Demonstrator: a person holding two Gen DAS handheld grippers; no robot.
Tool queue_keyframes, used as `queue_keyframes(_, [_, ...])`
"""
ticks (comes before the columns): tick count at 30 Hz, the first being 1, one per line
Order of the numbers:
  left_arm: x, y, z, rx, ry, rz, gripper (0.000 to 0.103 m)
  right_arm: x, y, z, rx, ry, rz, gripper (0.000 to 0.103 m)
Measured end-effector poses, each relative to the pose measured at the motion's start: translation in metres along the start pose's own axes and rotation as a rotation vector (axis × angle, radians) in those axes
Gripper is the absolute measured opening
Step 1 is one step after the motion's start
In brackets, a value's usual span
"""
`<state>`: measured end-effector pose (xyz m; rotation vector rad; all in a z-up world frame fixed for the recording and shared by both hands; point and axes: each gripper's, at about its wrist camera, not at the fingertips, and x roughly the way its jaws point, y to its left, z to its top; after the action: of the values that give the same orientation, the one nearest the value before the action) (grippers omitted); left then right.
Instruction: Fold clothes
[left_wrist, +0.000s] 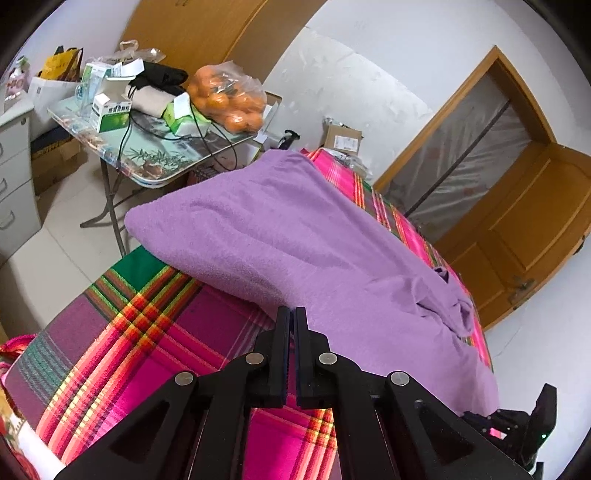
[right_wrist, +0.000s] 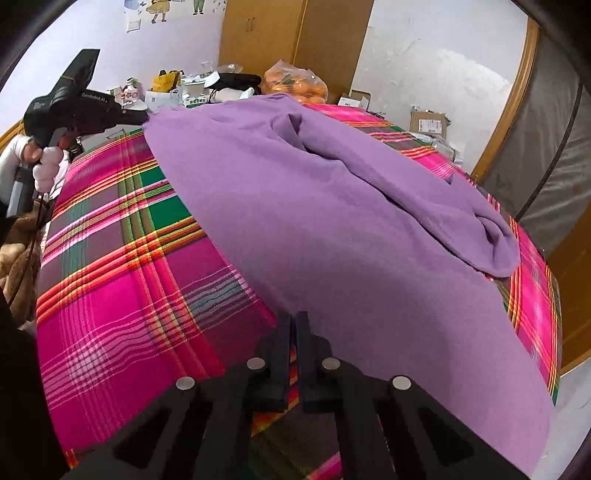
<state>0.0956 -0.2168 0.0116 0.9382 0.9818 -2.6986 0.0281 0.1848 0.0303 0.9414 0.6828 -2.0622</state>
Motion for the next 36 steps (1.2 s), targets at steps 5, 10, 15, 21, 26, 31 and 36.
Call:
queue_keyframes(5, [-0.008,0.004,-0.006,0.0,0.004,-0.005,0.002,-0.03,0.012,-0.008,-0.007,-0.017,0.057,0.002])
queue_keyframes(10, [-0.014,0.016,-0.024,-0.008,0.035,-0.001,0.002,-0.053,0.025,-0.024,0.002,-0.022,0.103,0.002])
queue_keyframes(15, [-0.016,0.025,-0.034,-0.016,0.063,0.013,0.001,-0.04,0.033,-0.034,0.007,0.025,0.107,0.003])
queue_keyframes(21, [-0.025,0.038,-0.022,-0.064,0.025,0.03,0.003,-0.04,0.042,-0.024,-0.003,-0.028,0.107,0.022])
queue_keyframes(26, [-0.017,0.06,0.004,-0.136,-0.029,0.095,0.025,-0.026,0.051,-0.017,-0.018,-0.025,0.119,0.026])
queue_keyframes(31, [-0.001,0.075,0.029,-0.174,-0.046,0.12,0.039,-0.022,0.048,-0.018,0.008,-0.034,0.119,0.026])
queue_keyframes(36, [0.011,0.08,0.044,-0.188,-0.059,0.134,0.04,-0.02,0.044,-0.018,0.025,-0.041,0.132,0.026])
